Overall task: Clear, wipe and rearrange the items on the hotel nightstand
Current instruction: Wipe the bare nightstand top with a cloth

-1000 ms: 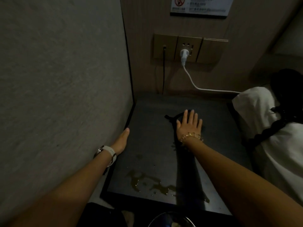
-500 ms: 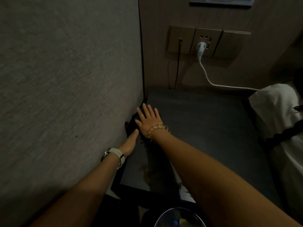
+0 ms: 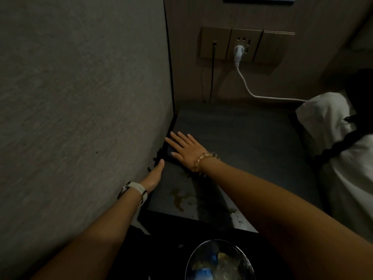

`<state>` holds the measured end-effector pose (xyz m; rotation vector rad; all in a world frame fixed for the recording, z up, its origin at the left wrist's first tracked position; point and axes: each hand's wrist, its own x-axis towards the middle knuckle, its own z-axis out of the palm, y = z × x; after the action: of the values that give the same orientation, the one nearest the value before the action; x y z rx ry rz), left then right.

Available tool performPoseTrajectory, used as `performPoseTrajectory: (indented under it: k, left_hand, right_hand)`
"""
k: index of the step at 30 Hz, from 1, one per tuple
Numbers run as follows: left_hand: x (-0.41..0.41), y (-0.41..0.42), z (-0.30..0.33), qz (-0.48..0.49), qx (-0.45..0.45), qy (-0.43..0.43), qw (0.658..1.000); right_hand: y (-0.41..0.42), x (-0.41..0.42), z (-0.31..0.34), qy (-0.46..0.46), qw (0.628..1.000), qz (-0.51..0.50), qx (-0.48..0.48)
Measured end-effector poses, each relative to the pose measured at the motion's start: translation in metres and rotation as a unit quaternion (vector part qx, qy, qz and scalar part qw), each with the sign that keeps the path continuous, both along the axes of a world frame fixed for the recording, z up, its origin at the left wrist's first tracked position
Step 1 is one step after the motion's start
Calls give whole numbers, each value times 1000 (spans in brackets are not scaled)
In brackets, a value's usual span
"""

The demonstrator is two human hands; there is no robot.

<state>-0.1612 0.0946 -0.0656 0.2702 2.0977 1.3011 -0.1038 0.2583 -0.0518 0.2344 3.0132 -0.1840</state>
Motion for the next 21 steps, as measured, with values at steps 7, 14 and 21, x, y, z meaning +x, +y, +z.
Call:
performPoseTrajectory:
  k: [7,14,21]
  left_hand:
    - [11,-7,14,-8,-20,29,999]
    - [14,-10,15,-13,-25,21,999]
    - [11,-12,13,-31,-25,28,999]
  right_hand:
    - [37,58,0,-2,999,-53,12]
    - [91,133,-1,-18,989,-147,7]
    - [133,205,-6,-10,960,-278,7]
